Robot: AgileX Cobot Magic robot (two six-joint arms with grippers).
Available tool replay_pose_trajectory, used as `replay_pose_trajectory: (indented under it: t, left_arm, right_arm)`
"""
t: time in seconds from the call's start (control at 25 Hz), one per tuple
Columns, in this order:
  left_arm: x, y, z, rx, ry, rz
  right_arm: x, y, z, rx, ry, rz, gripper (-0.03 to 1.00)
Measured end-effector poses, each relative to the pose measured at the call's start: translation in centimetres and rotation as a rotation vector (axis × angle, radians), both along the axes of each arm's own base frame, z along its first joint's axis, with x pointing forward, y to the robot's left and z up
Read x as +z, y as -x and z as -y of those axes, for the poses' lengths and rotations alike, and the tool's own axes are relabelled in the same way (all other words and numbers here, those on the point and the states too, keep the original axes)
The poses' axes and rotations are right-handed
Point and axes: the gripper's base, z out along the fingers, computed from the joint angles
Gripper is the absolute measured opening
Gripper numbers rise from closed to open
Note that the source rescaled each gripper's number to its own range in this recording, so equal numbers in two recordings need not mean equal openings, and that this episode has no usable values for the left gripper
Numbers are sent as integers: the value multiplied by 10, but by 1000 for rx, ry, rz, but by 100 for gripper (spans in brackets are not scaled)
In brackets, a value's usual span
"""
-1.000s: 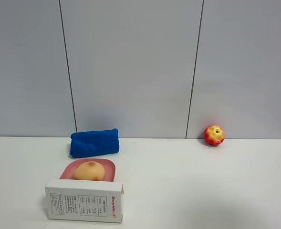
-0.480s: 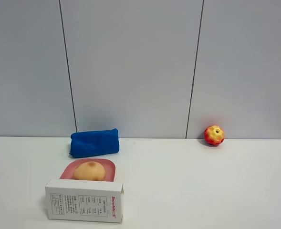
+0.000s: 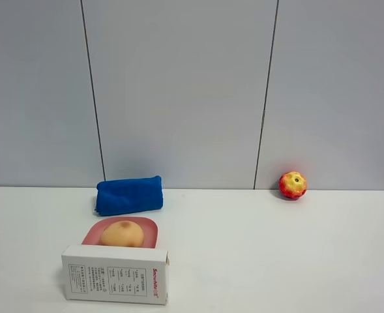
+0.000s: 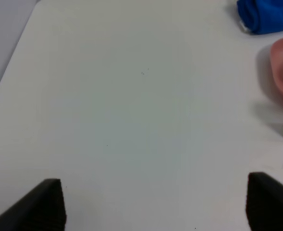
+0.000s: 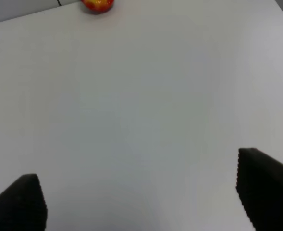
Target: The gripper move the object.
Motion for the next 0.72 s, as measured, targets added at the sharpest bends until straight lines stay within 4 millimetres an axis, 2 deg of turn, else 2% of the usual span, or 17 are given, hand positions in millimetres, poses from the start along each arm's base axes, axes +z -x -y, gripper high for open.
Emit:
replay_pose_trajectory:
  t: [0.72]
  left_arm:
    - [0, 0, 0, 0, 0, 0]
  right_arm:
    - [0, 0, 0, 0, 0, 0, 89]
